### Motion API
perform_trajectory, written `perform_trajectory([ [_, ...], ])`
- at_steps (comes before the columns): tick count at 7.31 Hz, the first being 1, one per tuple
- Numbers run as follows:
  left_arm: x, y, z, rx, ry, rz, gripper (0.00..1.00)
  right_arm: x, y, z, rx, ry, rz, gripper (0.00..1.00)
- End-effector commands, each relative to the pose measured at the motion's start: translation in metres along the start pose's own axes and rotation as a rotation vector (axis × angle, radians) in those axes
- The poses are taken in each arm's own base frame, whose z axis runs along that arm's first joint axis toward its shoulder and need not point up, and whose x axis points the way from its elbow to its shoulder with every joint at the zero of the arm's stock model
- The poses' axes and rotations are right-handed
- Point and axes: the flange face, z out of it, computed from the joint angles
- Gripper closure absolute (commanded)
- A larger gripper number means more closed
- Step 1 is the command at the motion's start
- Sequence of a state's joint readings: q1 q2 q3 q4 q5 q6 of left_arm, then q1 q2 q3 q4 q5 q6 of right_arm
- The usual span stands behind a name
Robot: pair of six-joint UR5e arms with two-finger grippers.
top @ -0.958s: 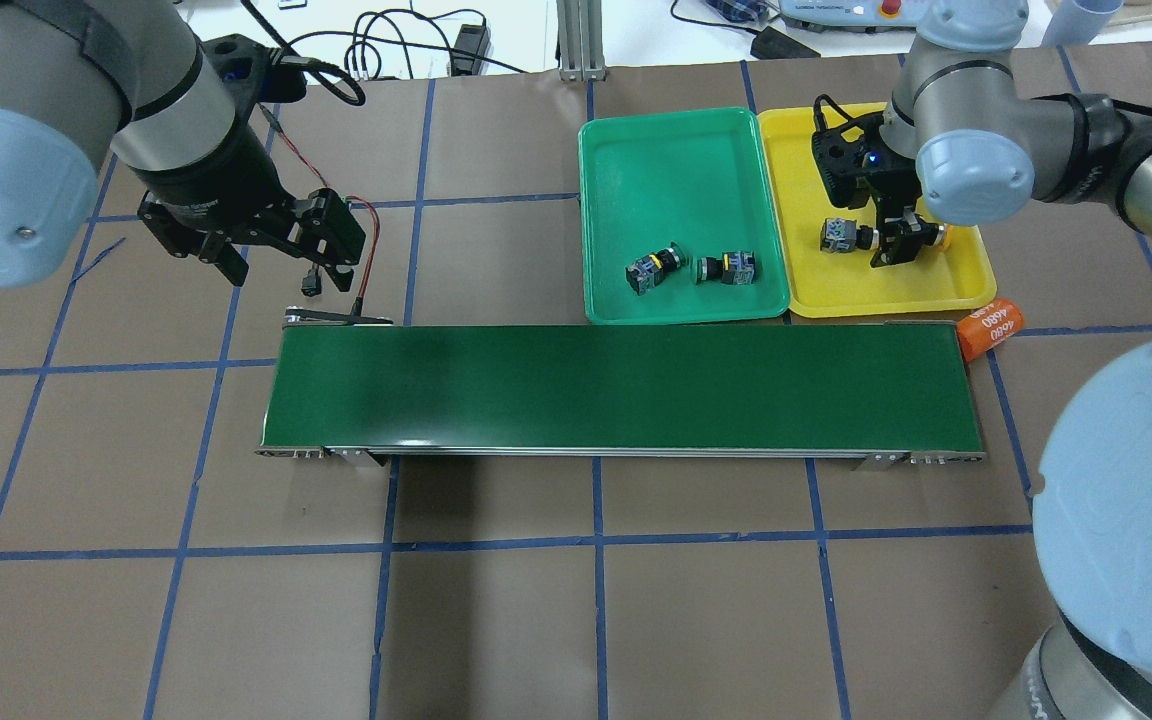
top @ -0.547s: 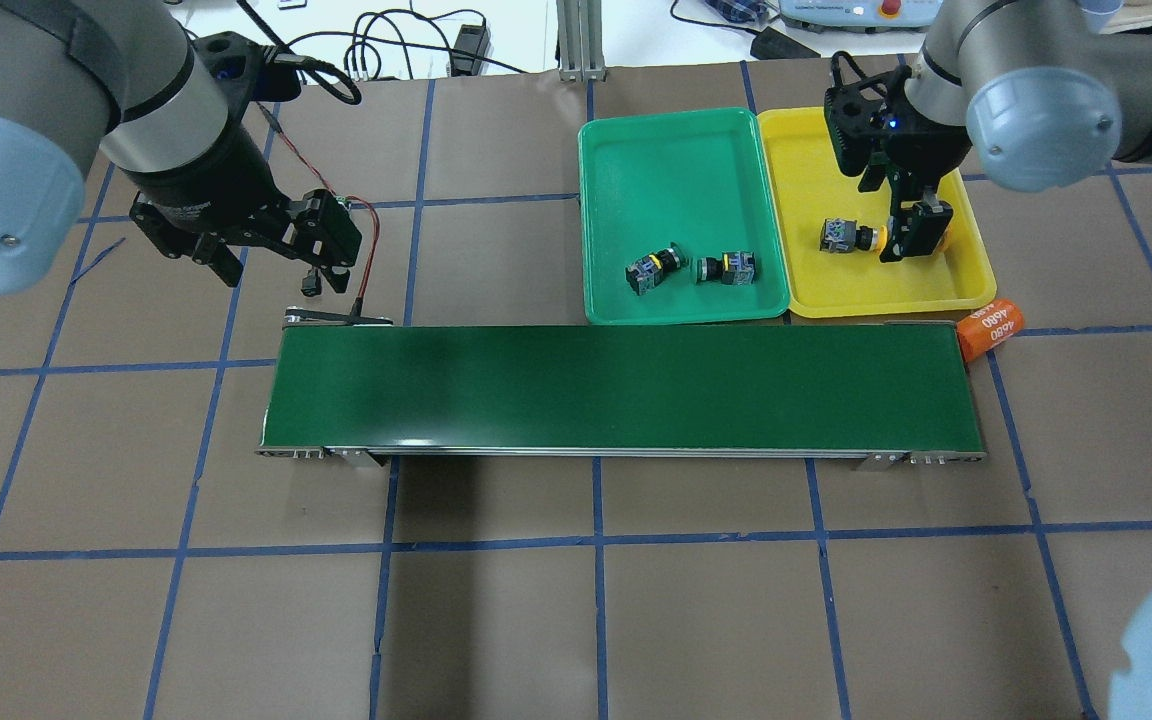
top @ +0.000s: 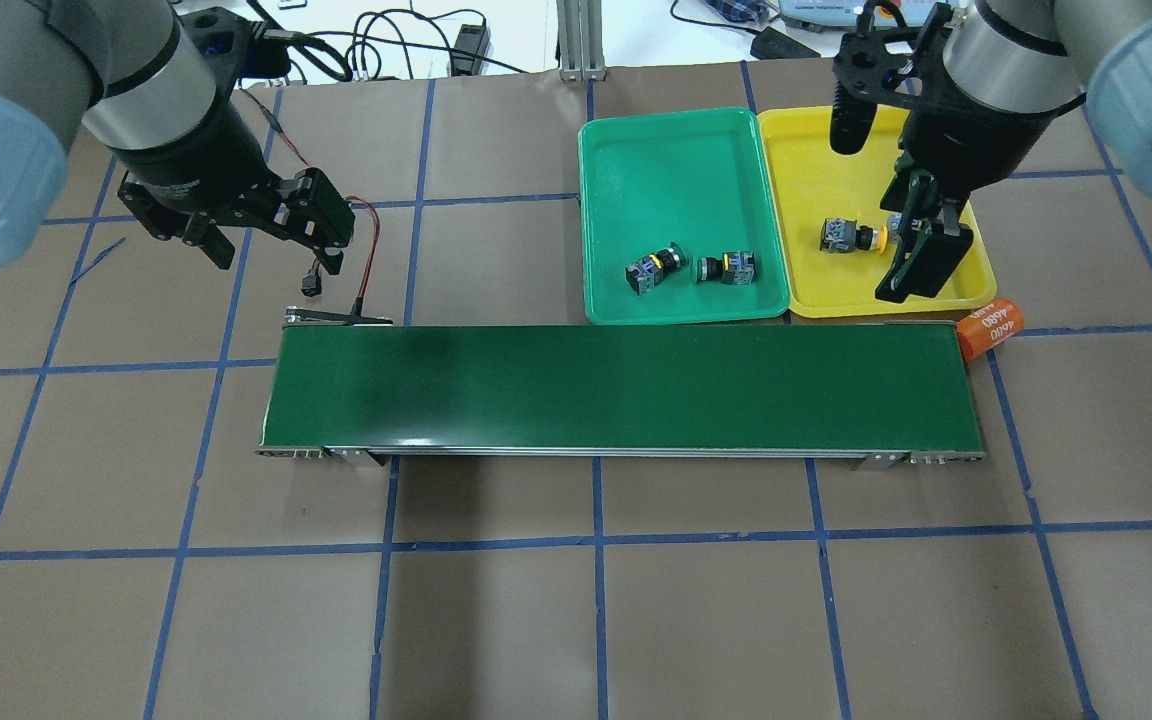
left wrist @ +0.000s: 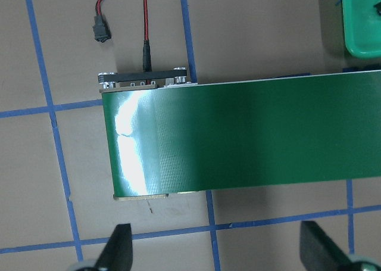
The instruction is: Sort buttons by color to trays
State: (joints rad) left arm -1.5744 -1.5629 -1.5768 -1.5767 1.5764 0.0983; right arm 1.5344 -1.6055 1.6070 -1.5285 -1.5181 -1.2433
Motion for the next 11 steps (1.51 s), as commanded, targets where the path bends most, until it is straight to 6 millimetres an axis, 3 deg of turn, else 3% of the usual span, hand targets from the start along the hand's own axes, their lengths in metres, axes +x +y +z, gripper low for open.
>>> perform_trajectory([
  [1, 0.003, -0.003, -0.006, -0.028, 0.003, -0.005, 0.0, -0.014, 0.001, -0.014, 0.006, 0.024, 0.415, 0.0],
  [3, 0.001, -0.009, -0.012, -0.02, 0.009, -0.008, 0.0, -0.007, 0.0, -0.013, 0.008, 0.028, 0.699, 0.0],
  [6, 0.006, -0.001, -0.012, -0.01, 0.059, 0.004, 0.0, -0.004, 0.01, -0.012, -0.039, 0.101, 1.261, 0.0],
  [11, -0.002, -0.005, -0.008, -0.057, -0.012, 0.005, 0.0, -0.004, 0.01, -0.008, -0.049, 0.095, 1.304, 0.0],
])
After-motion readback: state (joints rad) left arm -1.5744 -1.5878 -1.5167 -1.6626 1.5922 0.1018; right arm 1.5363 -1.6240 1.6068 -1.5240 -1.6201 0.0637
